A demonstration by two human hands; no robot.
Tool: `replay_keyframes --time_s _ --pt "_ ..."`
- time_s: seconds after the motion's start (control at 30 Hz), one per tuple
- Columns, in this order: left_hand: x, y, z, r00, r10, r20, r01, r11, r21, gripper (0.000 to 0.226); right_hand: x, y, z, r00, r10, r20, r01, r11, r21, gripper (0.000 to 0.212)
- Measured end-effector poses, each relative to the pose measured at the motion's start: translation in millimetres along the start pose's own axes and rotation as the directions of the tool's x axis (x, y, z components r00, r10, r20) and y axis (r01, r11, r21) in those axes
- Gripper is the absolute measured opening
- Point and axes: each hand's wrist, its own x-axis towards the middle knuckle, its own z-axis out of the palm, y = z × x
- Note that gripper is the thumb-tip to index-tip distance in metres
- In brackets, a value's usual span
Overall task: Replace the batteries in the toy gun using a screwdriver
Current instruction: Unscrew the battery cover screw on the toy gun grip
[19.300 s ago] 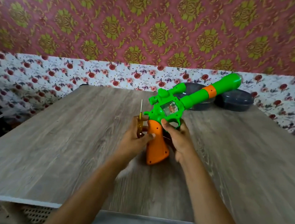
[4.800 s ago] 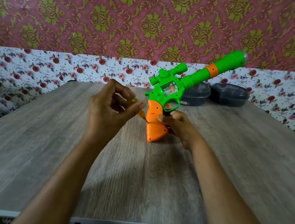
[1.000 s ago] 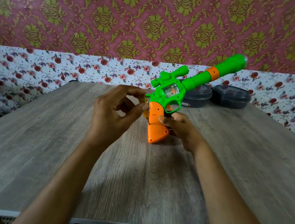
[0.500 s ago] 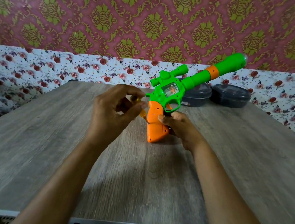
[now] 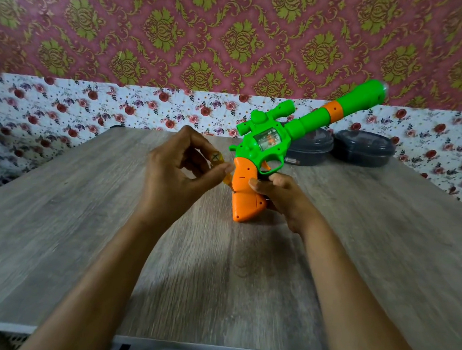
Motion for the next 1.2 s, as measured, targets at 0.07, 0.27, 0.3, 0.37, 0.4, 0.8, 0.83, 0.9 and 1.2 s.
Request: replay_keyframes --time_s 0.07,0.27,0.3,0.37,0.4,0.8,0.83,0.9,1.2 --pt "-1.2 -0.7 1.2 1.000 -0.006 -0.002 0.005 1.000 -0.028 0.027 0.8 1.3 0.2 1.000 0.001 -0.002 -0.001 1.000 -0.011 0.022" --pt "-0.5 -0.3 1.2 0.998 -0.053 -0.033 0.052 0.997 -0.053 0.030 1.1 2.6 0.0 1.000 -0.008 -0.006 0.008 1.000 0.002 0.022" --pt "0.6 -1.2 1.0 0.998 -0.047 -0.040 0.046 0.999 -0.028 0.027 1.7 3.1 0.0 1.000 -0.008 -0.011 0.008 1.000 0.000 0.021" --pt "1.7 -3.4 0.6 0.999 -0.036 -0.039 0.036 0.999 0.016 0.018 2.3 4.0 -0.1 1.000 -0.004 -0.020 0.004 1.000 -0.009 0.021" --pt "1.7 -4.3 0.2 0.999 -0.024 -0.030 0.025 0.999 0.032 0.015 2.7 4.2 0.2 1.000 -0.002 -0.021 0.002 1.000 -0.014 0.021" --pt "-0.8 -5.3 -1.9 1.000 0.001 0.005 -0.002 0.999 0.053 0.014 2.1 4.0 -0.6 0.999 0.016 -0.037 -0.017 0.999 -0.041 0.031" --pt "-0.6 -5.4 -1.9 1.000 0.002 -0.005 -0.002 0.999 0.039 0.016 2.2 4.1 -0.8 0.999 0.014 -0.032 -0.015 0.999 -0.034 0.030" --pt "-0.9 -6.4 -1.1 1.000 0.018 -0.019 -0.017 1.000 0.023 0.022 1.9 3.7 -0.7 1.000 0.013 -0.022 -0.014 0.999 -0.032 0.032" --pt "-0.4 -5.1 0.4 0.997 -0.013 -0.075 0.014 1.000 0.005 0.029 3.1 6.5 -2.0 0.999 0.024 -0.023 -0.025 0.998 -0.049 0.032"
